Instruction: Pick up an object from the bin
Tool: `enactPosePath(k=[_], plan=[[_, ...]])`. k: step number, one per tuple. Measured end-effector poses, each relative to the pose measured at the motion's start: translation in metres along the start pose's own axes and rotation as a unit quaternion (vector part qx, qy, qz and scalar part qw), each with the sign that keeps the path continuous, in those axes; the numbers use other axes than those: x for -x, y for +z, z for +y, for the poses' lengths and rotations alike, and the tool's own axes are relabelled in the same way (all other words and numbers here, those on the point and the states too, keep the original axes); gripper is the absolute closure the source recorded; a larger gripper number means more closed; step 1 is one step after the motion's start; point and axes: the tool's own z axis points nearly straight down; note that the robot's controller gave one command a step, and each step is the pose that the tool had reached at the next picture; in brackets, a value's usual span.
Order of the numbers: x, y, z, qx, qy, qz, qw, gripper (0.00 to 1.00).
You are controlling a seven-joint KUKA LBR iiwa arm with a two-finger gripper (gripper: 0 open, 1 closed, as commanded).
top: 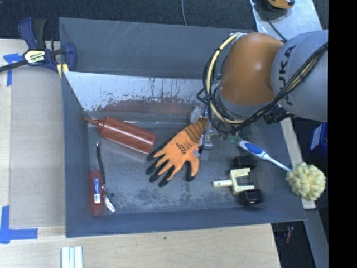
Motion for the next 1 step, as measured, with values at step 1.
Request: enactPosePath(k=[1], plan=[[0.0344, 0.0473, 0.0014, 0.000, -0.027, -0.0017, 0.9996, 0.00]])
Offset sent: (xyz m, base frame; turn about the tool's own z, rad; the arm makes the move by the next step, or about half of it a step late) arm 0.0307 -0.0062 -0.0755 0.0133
